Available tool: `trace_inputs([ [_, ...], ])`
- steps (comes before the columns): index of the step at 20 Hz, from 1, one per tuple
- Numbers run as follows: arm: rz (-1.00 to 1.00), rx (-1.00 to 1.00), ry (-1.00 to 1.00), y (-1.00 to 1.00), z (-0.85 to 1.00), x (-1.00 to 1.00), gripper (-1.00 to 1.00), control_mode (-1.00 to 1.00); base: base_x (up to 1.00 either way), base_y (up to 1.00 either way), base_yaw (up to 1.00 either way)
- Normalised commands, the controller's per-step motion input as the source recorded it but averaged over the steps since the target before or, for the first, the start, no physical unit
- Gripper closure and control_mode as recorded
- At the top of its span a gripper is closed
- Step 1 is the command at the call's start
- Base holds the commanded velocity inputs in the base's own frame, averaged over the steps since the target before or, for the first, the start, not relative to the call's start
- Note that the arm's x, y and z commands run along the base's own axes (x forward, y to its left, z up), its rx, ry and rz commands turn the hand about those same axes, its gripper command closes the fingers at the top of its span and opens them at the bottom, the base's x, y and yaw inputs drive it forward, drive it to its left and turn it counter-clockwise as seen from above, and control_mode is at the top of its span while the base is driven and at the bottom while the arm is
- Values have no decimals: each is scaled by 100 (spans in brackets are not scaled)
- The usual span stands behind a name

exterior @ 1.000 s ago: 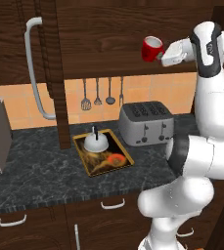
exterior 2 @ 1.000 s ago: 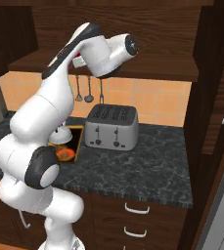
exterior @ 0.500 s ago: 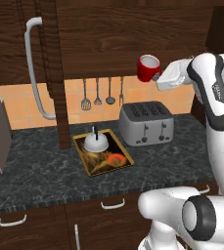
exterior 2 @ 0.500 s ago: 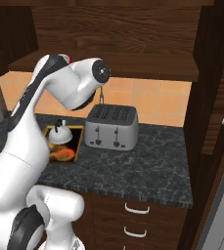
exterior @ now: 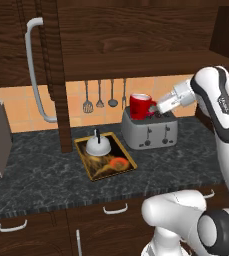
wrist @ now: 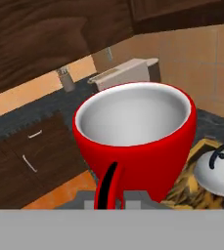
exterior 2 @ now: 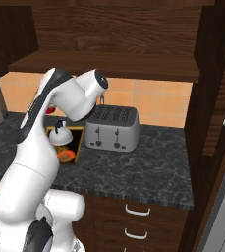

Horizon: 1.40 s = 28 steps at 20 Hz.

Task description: Pick the kettle from the counter and place it on the tray. Then pick the mug from the cabinet and place it on the tray. Then close the cabinet doors.

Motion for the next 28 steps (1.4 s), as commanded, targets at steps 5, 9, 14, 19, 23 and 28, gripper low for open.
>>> trace_inputs([
  [5, 18, 0, 27, 58, -100, 45, 100, -100, 0, 0, 0],
  [9, 7, 0, 3, 33, -100, 75, 100, -100, 0, 0, 0],
  [14, 8, 0, -7, 7, -100, 59, 100, -100, 0, 0, 0],
  [19, 5, -5, -35, 16, -100, 19, 100, -100, 0, 0, 0],
  [23, 1, -8, -24, 23, -97, 0, 100, -100, 0, 0, 0],
  [28, 0, 0, -11, 10, -48, 7, 100, -100, 0, 0, 0],
])
